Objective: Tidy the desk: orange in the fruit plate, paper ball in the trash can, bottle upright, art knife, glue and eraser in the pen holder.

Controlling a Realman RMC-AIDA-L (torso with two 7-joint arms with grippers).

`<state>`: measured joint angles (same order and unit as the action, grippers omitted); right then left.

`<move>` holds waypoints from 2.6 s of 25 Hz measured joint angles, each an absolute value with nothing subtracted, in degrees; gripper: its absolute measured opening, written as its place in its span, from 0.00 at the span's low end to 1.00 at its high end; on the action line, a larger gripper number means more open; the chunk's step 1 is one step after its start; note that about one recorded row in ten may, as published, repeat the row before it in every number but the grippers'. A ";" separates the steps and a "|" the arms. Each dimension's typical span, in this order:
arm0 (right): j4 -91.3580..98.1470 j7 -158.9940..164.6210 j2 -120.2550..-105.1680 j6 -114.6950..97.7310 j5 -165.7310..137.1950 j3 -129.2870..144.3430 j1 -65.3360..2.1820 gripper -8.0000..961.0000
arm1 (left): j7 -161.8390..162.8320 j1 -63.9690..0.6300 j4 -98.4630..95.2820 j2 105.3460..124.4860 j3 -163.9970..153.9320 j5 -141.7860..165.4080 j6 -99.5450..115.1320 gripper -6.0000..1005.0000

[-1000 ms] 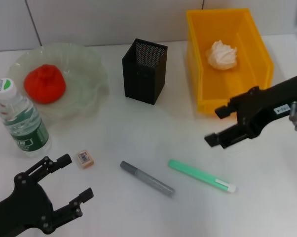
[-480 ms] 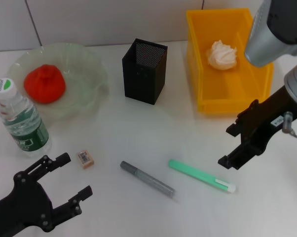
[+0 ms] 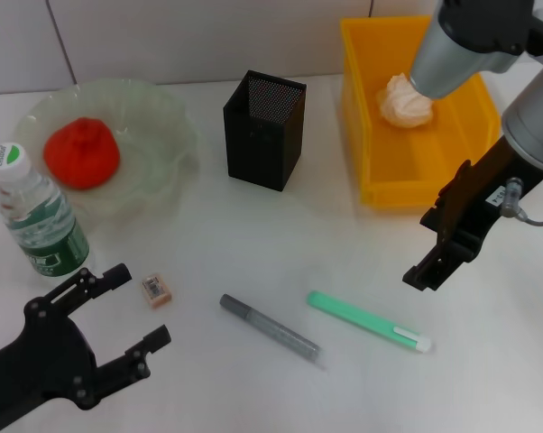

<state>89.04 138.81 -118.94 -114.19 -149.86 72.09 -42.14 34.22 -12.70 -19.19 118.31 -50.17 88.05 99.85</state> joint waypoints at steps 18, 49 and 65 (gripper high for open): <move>80.23 145.78 -119.48 -106.24 -151.38 79.03 -40.55 0.86 | 36.32 -13.03 -19.43 118.22 -49.26 87.96 100.52 0.79; 73.24 150.64 -119.62 -96.46 -148.88 88.16 -41.96 0.86 | 36.21 -13.45 -20.07 118.17 -49.83 88.33 100.58 0.79; 69.84 151.35 -119.62 -92.26 -148.88 92.81 -42.29 0.86 | 36.17 -13.40 -20.04 118.16 -49.83 88.42 100.81 0.79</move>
<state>69.84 151.35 -119.62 -92.26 -148.88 92.81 -42.29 36.17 -13.40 -20.04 118.16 -49.83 88.42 100.81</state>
